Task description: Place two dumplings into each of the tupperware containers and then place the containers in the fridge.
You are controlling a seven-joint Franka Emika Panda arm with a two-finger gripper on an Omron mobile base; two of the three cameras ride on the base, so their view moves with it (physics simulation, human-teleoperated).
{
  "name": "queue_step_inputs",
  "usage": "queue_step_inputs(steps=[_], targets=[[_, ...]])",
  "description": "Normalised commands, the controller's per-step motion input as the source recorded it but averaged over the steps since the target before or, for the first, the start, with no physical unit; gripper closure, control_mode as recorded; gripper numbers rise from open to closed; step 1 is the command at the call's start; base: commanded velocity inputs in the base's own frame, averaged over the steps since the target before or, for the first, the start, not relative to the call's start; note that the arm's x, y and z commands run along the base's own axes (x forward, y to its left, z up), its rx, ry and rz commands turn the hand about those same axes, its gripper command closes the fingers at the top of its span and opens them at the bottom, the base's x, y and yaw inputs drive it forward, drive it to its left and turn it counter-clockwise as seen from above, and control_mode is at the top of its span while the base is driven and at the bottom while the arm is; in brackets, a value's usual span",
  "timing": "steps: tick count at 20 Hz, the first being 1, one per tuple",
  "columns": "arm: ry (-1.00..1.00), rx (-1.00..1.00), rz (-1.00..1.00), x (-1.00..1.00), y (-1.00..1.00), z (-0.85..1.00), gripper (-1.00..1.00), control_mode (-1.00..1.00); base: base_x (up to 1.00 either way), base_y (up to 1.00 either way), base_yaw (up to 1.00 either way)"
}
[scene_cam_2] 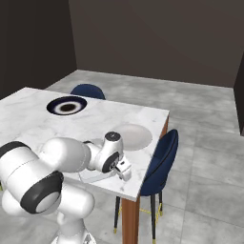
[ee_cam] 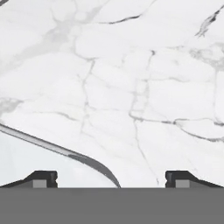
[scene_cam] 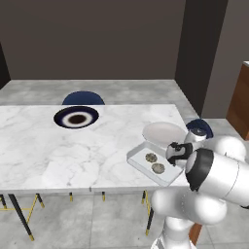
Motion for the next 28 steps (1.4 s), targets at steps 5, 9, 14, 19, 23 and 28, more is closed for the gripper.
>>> queue_step_inputs(steps=[5, 9, 14, 19, 23, 28], targets=[[-0.11, 0.0, 0.0, 0.0, 0.07, -0.51, -1.0, -1.0, 0.0, 0.0, 0.0], [-0.03, -0.03, 0.0, -0.01, 0.07, -0.27, -1.0, -1.0, 0.0, 0.0, 0.0], [-0.09, 0.0, 0.05, -0.42, 0.01, -0.01, -1.0, -1.0, 0.0, 0.0, 0.0], [-0.05, -0.04, 0.08, -0.12, 0.24, -0.13, -1.0, -1.0, 0.0, 0.0, 0.0], [0.0, -0.11, 0.02, 0.21, 0.58, -0.39, -1.0, -1.0, 0.0, 0.0, 0.0], [0.01, -0.18, 0.0, 0.02, 0.39, -0.56, -1.0, -1.0, 0.0, 0.0, 0.0]])
